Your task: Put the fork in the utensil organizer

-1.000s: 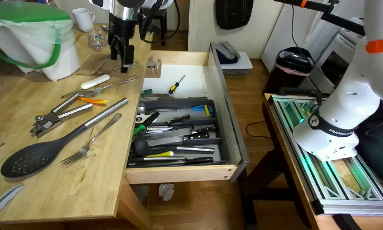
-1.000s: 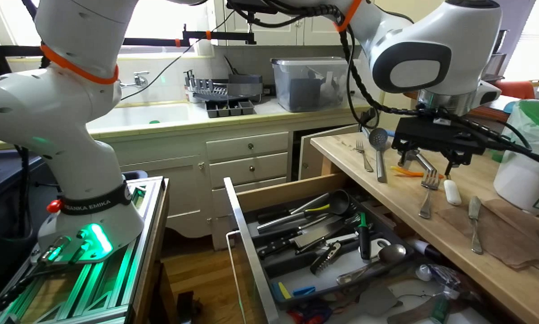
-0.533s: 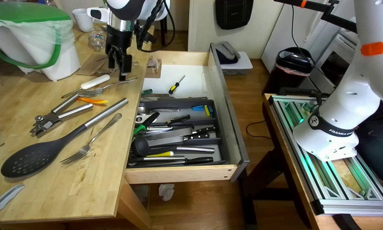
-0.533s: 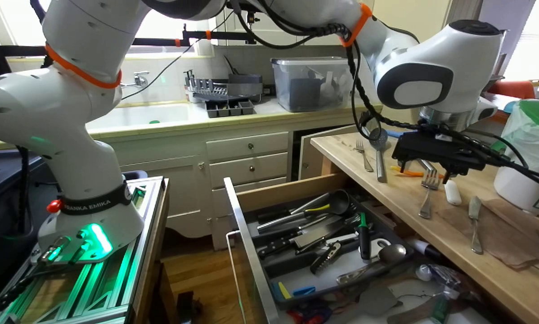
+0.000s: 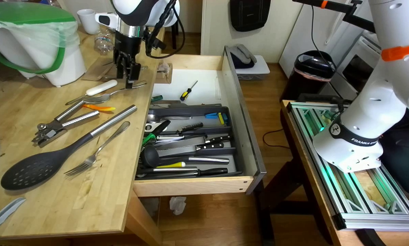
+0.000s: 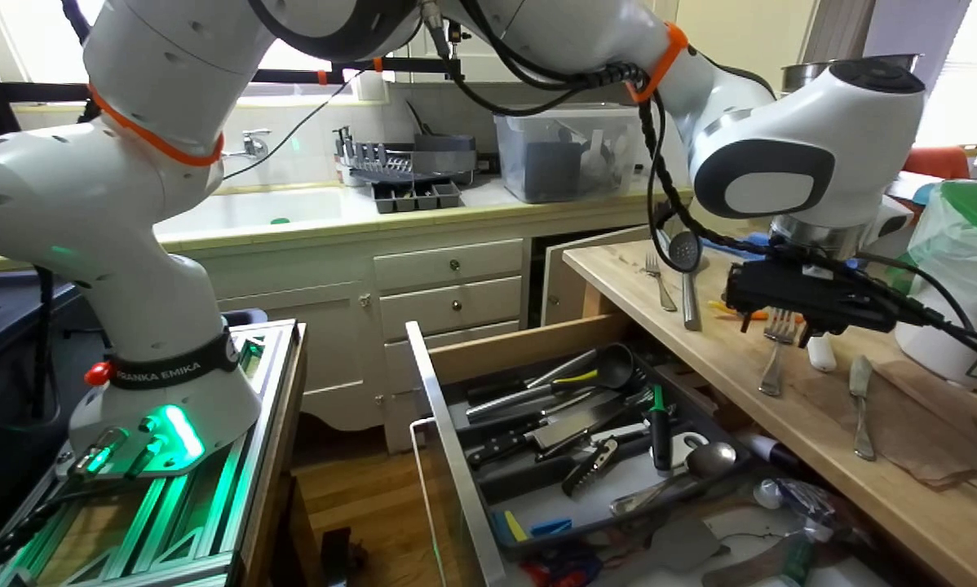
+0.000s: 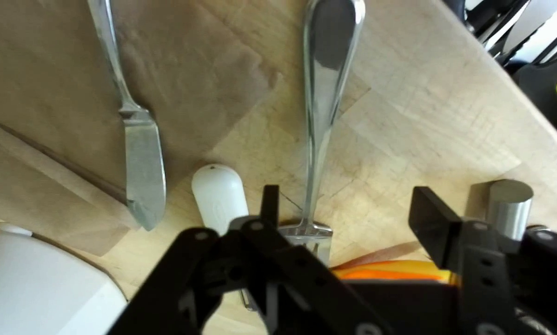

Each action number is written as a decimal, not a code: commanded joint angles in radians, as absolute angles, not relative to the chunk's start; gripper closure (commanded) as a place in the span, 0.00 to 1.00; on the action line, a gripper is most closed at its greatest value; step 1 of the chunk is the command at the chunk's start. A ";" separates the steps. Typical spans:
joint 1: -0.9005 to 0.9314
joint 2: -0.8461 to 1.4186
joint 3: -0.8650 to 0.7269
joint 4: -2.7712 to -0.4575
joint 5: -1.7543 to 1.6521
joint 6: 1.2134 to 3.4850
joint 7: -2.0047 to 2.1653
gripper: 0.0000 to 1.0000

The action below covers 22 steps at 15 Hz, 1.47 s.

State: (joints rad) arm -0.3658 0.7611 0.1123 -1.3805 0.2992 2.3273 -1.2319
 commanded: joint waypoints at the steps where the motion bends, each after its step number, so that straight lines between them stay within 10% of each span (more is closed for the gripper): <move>1: -0.394 0.812 0.147 -1.321 0.331 2.324 -1.282 0.49; 15: -0.408 0.900 0.188 -1.239 0.345 2.339 -1.306 0.70; 22: -0.394 0.791 0.158 -1.326 0.334 2.342 -1.229 1.00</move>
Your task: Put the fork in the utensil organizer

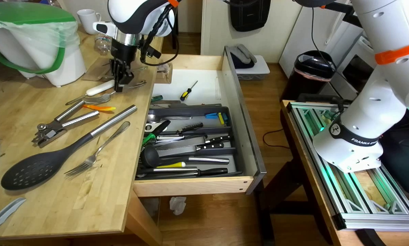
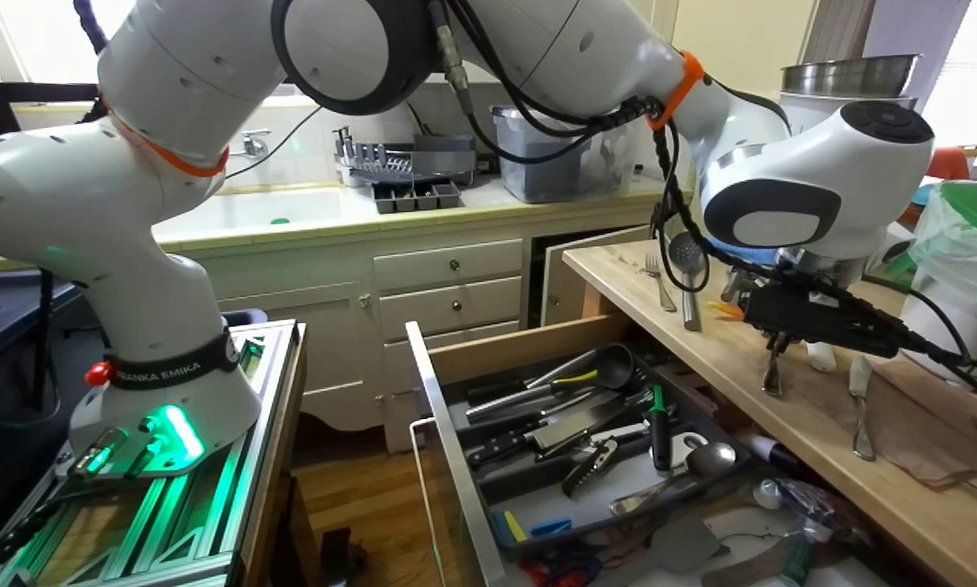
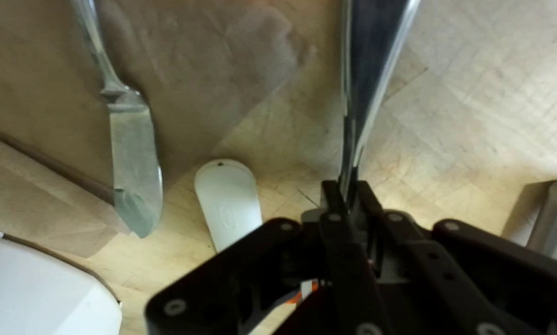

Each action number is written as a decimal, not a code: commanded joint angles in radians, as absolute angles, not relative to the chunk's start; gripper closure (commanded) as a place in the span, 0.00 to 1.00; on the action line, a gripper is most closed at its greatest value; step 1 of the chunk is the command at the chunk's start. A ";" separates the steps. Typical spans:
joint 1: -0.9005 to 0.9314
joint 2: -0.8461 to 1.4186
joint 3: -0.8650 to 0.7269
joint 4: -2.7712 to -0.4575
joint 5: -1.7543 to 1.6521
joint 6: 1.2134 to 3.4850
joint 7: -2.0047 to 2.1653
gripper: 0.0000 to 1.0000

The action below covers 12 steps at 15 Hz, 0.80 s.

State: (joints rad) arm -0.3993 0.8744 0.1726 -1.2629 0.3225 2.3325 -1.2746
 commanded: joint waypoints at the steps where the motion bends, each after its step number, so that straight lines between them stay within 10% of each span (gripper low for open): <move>1: -0.390 0.745 0.146 -1.358 0.330 2.339 -1.193 0.97; 12: -0.371 0.242 -0.005 -1.758 0.372 2.104 -0.800 0.97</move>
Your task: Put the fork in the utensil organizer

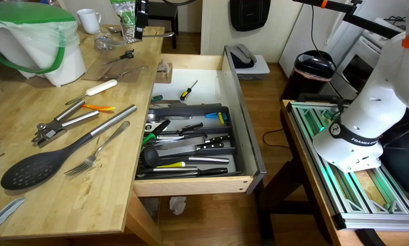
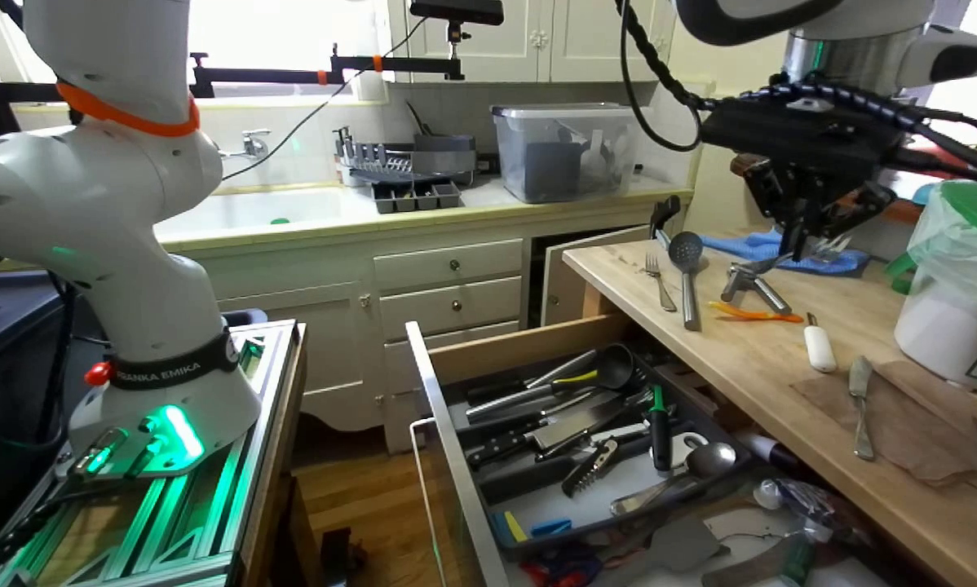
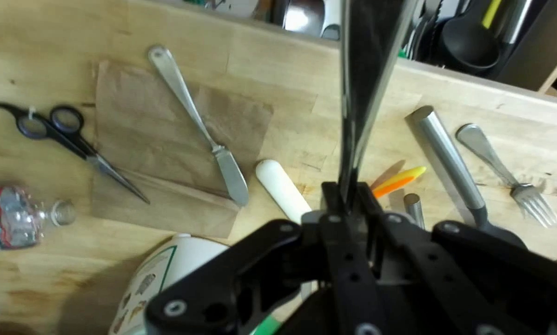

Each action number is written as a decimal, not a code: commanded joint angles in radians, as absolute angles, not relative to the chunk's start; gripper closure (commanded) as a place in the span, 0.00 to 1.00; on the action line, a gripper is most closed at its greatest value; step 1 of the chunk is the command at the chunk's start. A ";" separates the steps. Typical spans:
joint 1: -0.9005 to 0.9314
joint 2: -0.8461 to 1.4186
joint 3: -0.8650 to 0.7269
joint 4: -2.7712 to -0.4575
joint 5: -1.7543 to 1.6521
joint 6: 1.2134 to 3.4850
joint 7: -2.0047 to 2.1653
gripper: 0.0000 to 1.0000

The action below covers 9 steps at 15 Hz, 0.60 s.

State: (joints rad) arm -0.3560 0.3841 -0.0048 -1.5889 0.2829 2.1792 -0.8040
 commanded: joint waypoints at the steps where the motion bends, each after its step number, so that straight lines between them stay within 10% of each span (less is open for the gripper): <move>1: -0.376 0.214 -0.011 -1.781 0.418 2.059 -0.813 0.97; 9: -0.338 0.232 -0.047 -1.758 0.401 2.068 -0.805 0.97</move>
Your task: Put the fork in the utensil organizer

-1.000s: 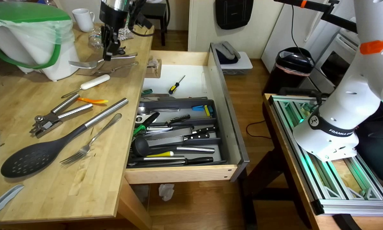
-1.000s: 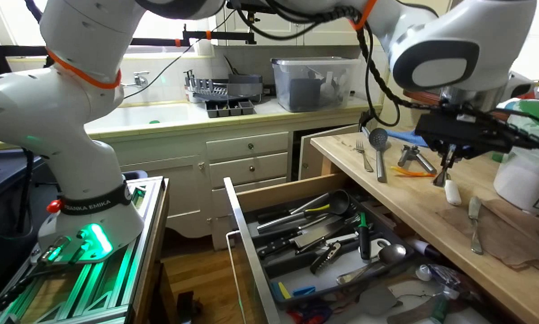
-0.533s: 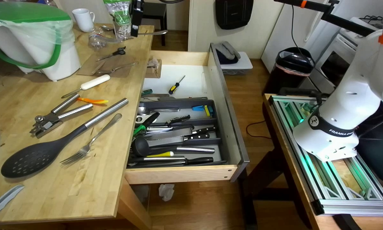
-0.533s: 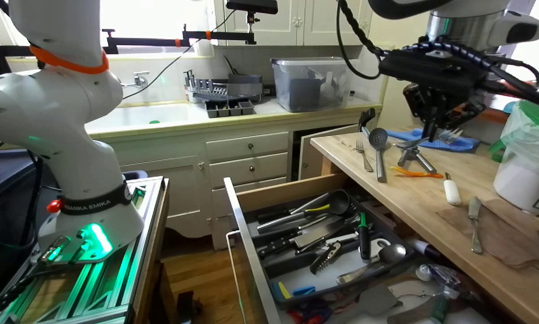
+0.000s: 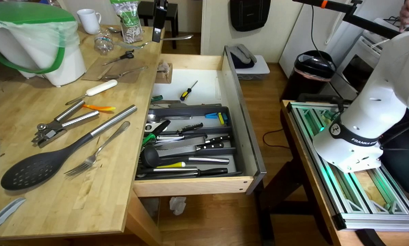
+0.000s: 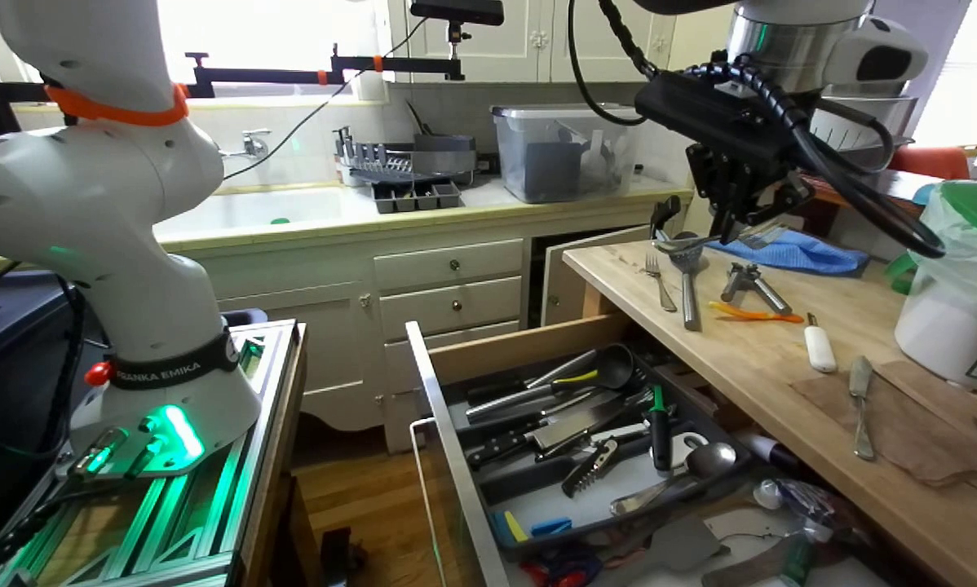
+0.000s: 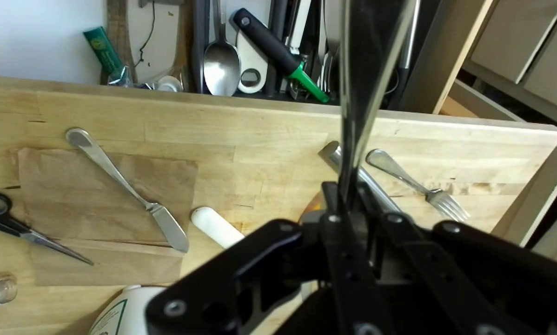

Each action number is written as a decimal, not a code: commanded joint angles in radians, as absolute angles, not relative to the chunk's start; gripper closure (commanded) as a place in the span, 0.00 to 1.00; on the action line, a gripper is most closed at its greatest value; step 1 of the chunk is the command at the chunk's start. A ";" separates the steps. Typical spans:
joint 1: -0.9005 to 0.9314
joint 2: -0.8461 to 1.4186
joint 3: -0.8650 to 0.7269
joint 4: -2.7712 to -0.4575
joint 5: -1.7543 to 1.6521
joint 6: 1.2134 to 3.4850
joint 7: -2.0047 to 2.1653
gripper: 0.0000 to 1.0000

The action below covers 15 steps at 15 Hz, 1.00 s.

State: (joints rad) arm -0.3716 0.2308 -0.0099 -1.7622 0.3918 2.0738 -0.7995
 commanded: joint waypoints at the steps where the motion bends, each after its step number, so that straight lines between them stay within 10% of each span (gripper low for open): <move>1: -0.327 0.231 -0.049 -1.769 0.383 2.077 -0.800 0.97; 15: -0.236 0.111 -0.093 -2.425 0.262 2.761 -0.635 0.97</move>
